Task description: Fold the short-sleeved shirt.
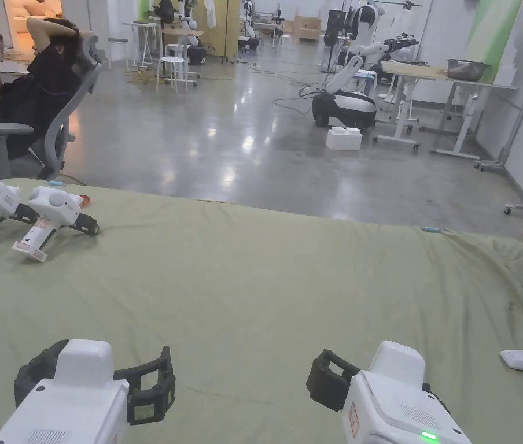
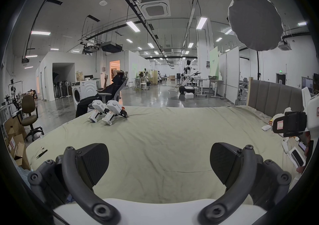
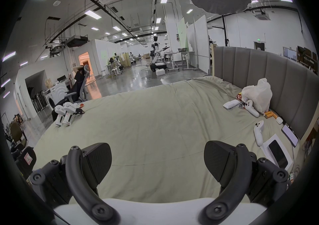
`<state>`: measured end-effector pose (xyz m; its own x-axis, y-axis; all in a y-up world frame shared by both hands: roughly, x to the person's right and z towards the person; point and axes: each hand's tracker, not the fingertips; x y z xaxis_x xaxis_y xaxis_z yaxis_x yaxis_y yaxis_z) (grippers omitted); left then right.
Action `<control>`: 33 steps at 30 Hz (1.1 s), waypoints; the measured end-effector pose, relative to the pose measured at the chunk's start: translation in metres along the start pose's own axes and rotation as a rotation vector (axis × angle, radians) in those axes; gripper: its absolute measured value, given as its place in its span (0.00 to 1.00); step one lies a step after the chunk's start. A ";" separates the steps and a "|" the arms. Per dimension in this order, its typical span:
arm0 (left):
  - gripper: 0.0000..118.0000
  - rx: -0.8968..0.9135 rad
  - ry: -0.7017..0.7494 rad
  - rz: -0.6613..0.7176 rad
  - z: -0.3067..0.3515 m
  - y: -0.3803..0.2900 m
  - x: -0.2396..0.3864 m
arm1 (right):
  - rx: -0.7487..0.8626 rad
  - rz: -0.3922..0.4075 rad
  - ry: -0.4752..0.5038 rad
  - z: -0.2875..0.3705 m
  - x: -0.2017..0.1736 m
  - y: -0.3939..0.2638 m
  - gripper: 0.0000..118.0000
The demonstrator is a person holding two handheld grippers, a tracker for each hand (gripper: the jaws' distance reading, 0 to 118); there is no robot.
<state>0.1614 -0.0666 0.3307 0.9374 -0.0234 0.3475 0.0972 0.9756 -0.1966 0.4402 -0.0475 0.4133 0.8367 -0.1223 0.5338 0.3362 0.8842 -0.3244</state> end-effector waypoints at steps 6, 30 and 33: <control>1.00 -0.006 0.000 -0.015 0.000 -0.005 0.002 | -0.013 0.013 0.018 -0.003 -0.001 -0.001 0.92; 1.00 0.009 -0.013 -0.010 -0.002 -0.002 0.000 | 0.147 0.074 0.006 -0.002 0.003 -0.012 0.93; 1.00 0.011 -0.012 -0.023 -0.005 0.001 0.001 | 0.172 0.075 0.030 -0.003 0.006 -0.013 0.93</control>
<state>0.1639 -0.0669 0.3259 0.9309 -0.0431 0.3627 0.1149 0.9772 -0.1788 0.4417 -0.0607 0.4184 0.8700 -0.0646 0.4889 0.1959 0.9551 -0.2224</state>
